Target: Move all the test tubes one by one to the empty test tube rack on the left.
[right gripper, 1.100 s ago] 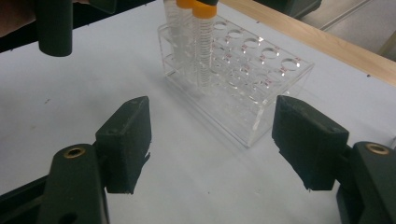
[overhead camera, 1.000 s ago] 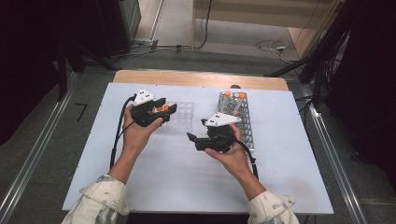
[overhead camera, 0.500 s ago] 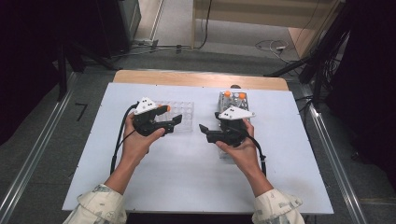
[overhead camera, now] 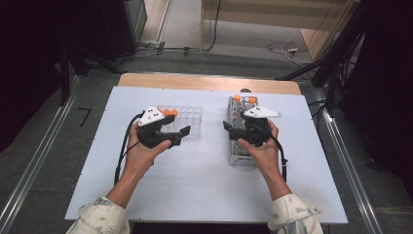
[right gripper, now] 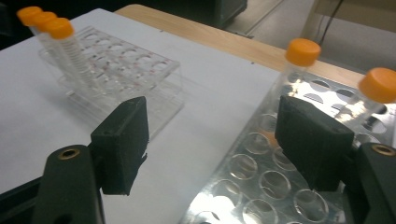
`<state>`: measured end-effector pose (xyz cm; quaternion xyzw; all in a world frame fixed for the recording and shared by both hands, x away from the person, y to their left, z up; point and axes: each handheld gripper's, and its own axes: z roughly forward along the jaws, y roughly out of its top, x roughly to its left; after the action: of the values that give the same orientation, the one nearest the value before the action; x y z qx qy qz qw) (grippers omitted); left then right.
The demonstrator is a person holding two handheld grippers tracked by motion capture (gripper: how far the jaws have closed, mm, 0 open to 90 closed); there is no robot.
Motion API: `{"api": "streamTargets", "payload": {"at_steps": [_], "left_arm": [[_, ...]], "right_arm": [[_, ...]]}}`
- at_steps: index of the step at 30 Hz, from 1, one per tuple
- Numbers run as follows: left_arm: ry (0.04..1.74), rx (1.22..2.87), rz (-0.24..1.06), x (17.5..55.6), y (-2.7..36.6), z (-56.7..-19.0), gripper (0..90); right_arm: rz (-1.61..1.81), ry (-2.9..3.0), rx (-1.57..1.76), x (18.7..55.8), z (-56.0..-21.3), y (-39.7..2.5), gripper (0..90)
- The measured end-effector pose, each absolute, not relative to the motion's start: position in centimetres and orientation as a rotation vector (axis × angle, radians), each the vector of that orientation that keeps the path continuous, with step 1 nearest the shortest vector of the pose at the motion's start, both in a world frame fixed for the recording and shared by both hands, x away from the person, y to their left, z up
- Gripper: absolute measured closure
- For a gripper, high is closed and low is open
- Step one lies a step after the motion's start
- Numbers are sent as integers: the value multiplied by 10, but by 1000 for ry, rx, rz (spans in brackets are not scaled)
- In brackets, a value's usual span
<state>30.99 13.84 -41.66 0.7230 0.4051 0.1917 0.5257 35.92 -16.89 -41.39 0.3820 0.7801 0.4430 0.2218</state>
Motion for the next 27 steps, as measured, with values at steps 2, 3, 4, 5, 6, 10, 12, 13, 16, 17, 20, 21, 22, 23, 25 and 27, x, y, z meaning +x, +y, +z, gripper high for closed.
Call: {"api": "streamTargets", "payload": {"at_steps": [2, 3, 4, 5, 6, 10, 12, 13, 16, 17, 20, 21, 22, 23, 25, 27], "left_arm": [[971, 1720, 454, 309, 140, -416, 275], [973, 1716, 452, 309, 140, -417, 275], [974, 1714, 447, 309, 140, -417, 274], [974, 1712, 441, 308, 140, -417, 272], [972, 1713, 437, 308, 140, -417, 264], [964, 1719, 433, 307, 138, -418, 257], [961, 1722, 432, 306, 137, -418, 251], [960, 1723, 431, 306, 137, -418, 251], [960, 1723, 430, 306, 136, -418, 251], [958, 1723, 428, 306, 136, -418, 251], [956, 1725, 427, 306, 135, -418, 251], [957, 1724, 426, 306, 135, -418, 251], [956, 1725, 426, 306, 135, -418, 251], [956, 1725, 424, 306, 135, -418, 251], [955, 1727, 426, 305, 134, -418, 251], [953, 1730, 429, 305, 134, -418, 252]], "right_arm": [[1211, 2135, 1069, 363, -415, -173, 244], [1209, 2127, 1077, 364, -416, -174, 244], [1202, 2120, 1088, 366, -416, -175, 245], [1198, 2113, 1094, 367, -417, -176, 244], [1196, 2103, 1096, 369, -417, -178, 244], [1177, 2077, 1132, 377, -420, -183, 244], [1169, 2061, 1146, 381, -422, -186, 244], [1168, 2052, 1156, 383, -422, -188, 245], [1161, 2028, 1182, 389, -425, -194, 251], [1158, 2026, 1187, 391, -426, -196, 253], [1123, 2011, 1197, 398, -427, -201, 266], [1122, 2008, 1202, 401, -427, -203, 273], [1115, 2007, 1200, 403, -428, -204, 286], [1111, 2008, 1200, 406, -428, -205, 294], [1095, 2009, 1198, 411, -430, -206, 319], [1109, 2008, 1200, 416, -432, -208, 349]]}}
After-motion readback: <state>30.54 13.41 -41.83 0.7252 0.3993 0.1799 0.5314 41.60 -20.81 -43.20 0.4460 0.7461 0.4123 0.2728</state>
